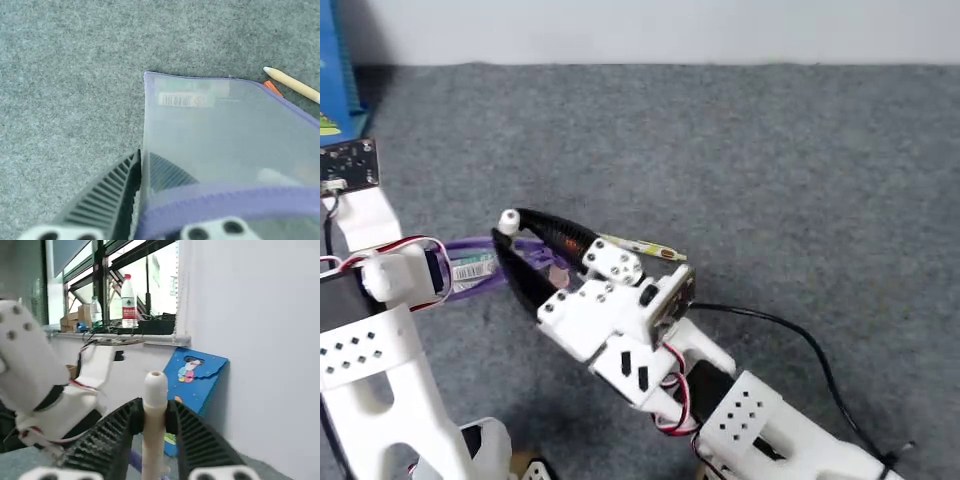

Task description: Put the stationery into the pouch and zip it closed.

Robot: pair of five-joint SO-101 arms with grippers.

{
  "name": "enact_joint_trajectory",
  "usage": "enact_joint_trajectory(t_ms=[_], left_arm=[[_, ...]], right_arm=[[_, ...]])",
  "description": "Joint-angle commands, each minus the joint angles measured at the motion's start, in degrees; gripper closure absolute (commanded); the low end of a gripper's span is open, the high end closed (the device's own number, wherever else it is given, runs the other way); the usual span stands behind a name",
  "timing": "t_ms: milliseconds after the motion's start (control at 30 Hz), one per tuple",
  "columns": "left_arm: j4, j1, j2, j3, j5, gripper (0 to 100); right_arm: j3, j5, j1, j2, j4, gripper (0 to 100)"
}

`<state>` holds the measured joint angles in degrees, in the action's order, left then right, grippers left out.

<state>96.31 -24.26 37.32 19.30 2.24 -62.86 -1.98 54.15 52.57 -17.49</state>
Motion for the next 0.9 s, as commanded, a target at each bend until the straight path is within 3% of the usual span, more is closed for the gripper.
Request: enact_joint_trajectory(t_ms=[0,300,400,667,767,867], left_arm=[[0.0,0.2,0.3,0.0,-0.3,99],[0.0,0.0,0.3,0.6,-0.3,99],[0.0,-0.1,0.3,0.4,-0.3,99],[-0.1,0.2,0.3,0.3,-0.1,99],[-0.2,0.2,0.3,0.3,0.0,99],[-0.1,0.2,0.3,0.3,0.0,99]], right_arm=[[1.2,1.7,0.3,0.1,-0.8,79.4],[1.6,2.9,-1.9,2.3,0.1,82.7],[3.7,2.4,-4.9,6.5,9.5,87.5],[10.7,-3.2,-12.9,15.8,47.7,93.9],[11.5,-8.2,-16.0,15.8,54.5,93.7],[11.4,-15.7,-19.4,16.2,55.2,93.7]])
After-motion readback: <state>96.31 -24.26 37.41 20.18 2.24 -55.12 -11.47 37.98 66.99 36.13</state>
